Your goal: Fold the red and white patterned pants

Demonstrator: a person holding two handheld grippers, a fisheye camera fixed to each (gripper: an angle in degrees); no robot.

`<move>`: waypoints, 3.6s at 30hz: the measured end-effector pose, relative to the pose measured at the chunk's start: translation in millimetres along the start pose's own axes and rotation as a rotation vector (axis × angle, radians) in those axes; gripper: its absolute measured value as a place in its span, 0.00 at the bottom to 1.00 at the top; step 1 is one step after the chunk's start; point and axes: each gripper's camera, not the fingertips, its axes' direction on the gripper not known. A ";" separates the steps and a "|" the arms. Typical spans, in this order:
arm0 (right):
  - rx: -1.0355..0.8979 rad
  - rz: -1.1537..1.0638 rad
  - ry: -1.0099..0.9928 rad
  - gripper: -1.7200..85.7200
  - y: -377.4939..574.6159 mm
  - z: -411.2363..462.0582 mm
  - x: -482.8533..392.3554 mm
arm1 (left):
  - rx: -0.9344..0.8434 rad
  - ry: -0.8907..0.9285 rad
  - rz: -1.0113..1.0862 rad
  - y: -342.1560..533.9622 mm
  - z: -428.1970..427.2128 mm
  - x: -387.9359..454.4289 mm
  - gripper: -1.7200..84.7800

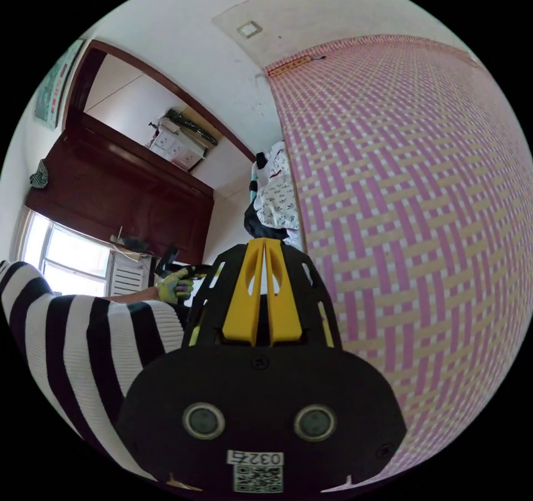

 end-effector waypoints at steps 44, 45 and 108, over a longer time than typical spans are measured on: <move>0.293 0.575 0.131 0.01 -53.4 -64.0 22.9 | 0.262 1.291 0.668 -274.1 -587.2 398.6 0.00; 0.312 0.582 0.131 0.01 -47.3 -68.7 24.2 | 0.224 1.350 0.709 -256.8 -590.4 425.0 0.00; 0.694 1.307 -0.390 0.17 340.7 -225.1 -60.0 | -0.766 -0.302 1.088 540.0 -537.4 737.9 0.12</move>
